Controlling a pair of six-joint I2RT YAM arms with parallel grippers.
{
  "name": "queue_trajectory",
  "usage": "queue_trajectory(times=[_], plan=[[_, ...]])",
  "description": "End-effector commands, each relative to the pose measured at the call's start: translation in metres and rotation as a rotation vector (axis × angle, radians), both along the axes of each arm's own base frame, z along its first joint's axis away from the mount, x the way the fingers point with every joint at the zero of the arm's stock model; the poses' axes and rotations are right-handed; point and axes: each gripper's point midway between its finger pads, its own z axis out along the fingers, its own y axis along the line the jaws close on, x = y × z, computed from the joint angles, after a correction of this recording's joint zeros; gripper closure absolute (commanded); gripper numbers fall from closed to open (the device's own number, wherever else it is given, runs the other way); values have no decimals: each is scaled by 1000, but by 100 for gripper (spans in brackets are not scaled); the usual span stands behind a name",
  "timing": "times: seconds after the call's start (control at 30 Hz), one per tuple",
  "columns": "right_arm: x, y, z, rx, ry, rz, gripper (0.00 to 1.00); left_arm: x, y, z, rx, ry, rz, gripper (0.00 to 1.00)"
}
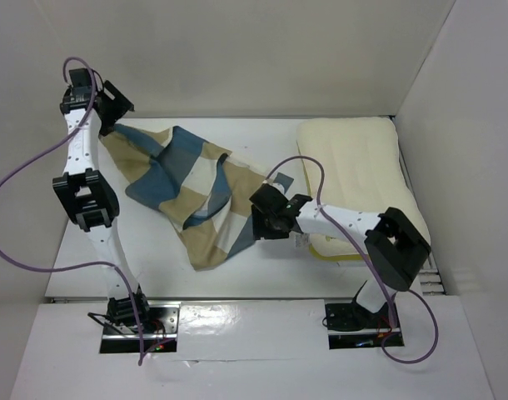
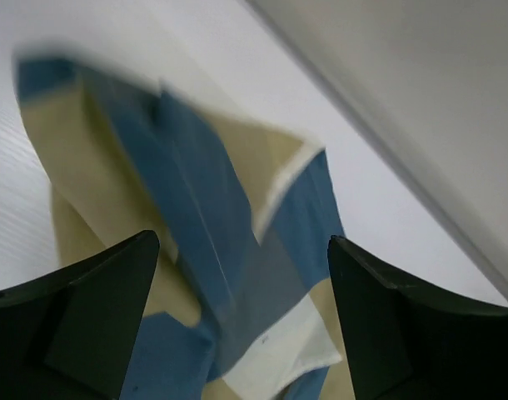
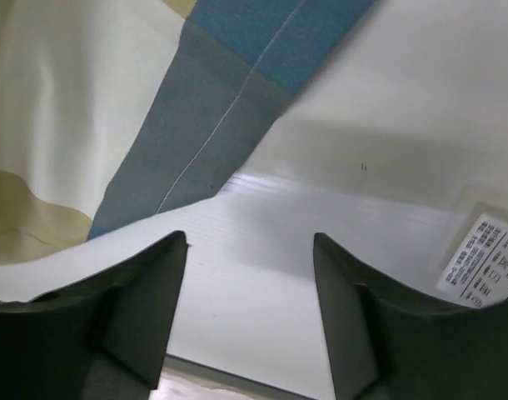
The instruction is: Put the pillow into the pillowcase
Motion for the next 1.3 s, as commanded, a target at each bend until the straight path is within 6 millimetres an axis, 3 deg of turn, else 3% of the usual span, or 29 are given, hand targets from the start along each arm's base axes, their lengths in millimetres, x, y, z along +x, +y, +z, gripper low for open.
queue_trajectory(times=[0.0,0.03,0.17,0.2,0.27,0.3,0.4,0.43,0.5,0.53,0.57,0.67,0.77,0.83,0.87,0.9,0.93,1.0,1.07,1.1,1.27], plan=[[10,22,19,71,-30,27,28,-10,-38,10,-80,-25,-160,4],[14,27,20,78,-36,27,23,-17,-39,8,-77,-12,-165,4],[28,42,20,67,-44,50,21,-46,-58,1,-9,45,-210,10],[30,44,15,59,-37,51,21,-56,-71,-16,-7,94,-238,16],[31,49,15,65,-29,80,21,-76,-91,-14,4,115,-285,23],[35,54,17,76,-40,81,20,-92,-115,-36,-12,174,-342,23],[38,63,16,107,-22,101,19,-126,-146,-42,25,220,-409,18],[38,66,14,112,-10,108,18,-147,-161,-66,12,288,-446,17],[38,78,18,160,-4,132,16,-171,-170,-69,6,311,-437,14],[36,78,15,160,9,137,16,-191,-175,-91,4,369,-438,12],[28,84,12,172,35,161,16,-199,-172,-98,13,384,-430,11],[13,96,4,177,60,207,15,-220,-172,-125,-3,431,-418,10],[-1,100,-10,146,82,234,14,-224,-178,-141,-17,446,-428,10],[-8,106,-15,126,78,253,14,-222,-181,-154,-18,466,-437,14],[-7,102,-21,101,83,244,15,-220,-183,-158,-27,467,-444,23],[-8,103,-26,74,75,244,19,-217,-185,-163,-41,482,-452,46],[-9,105,-24,67,67,249,19,-218,-185,-169,-44,499,-451,46],[-4,101,-30,37,48,230,34,-211,-184,-166,-57,503,-448,100],[-2,94,-34,7,40,205,63,-212,-181,-161,-56,513,-447,100],[-2,89,-35,-7,33,197,100,-212,-179,-153,-45,503,-441,100],[3,65,-10,-37,-47,126,100,-214,-177,-96,-7,353,-435,100]])
